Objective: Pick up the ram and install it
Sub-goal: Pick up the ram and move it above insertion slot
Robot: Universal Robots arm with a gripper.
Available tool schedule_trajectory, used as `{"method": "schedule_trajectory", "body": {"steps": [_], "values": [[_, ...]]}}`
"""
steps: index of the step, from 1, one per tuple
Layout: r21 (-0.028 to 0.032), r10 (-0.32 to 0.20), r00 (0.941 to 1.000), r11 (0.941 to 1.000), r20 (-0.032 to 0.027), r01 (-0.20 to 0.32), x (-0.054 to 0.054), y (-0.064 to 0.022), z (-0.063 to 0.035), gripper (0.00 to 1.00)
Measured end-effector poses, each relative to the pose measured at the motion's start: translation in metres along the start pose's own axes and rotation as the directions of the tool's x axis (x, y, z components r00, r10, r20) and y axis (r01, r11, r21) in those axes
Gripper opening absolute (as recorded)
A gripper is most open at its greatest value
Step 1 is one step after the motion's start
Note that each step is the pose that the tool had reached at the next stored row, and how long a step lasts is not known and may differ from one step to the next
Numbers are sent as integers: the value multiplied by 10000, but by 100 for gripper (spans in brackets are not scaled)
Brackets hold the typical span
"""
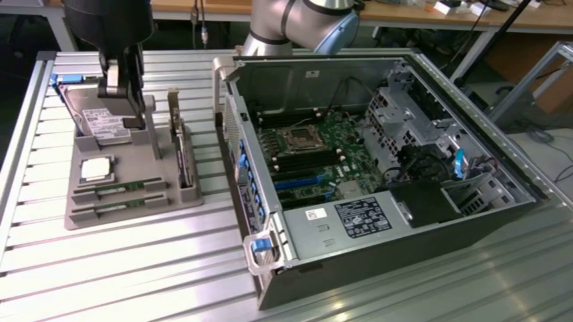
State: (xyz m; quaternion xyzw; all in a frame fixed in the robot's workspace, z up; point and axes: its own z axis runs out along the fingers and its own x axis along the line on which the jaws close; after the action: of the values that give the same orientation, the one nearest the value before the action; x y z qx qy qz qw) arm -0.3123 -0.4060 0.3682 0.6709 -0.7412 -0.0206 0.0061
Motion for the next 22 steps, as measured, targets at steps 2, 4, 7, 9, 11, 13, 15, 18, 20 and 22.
{"method": "schedule_trajectory", "body": {"steps": [2,4,7,9,11,13,15,18,20,22], "values": [[0,2,10000,10000,1,-2,2,0,16,36],[-1,2,10000,10000,0,-2,5,-1,33,36],[-1,2,10000,10000,-1,-2,9,-2,55,36],[0,1,10000,10000,0,-1,12,-3,70,36],[0,2,10000,10000,0,-2,13,-4,84,36],[0,2,10000,10000,0,-2,15,-4,98,36],[0,2,10000,10000,0,-2,16,-5,106,36],[0,1,10000,10000,0,-1,18,-6,126,36],[0,1,10000,10000,0,-1,19,-6,134,36],[0,1,10000,10000,0,-1,19,-7,142,36]]}}
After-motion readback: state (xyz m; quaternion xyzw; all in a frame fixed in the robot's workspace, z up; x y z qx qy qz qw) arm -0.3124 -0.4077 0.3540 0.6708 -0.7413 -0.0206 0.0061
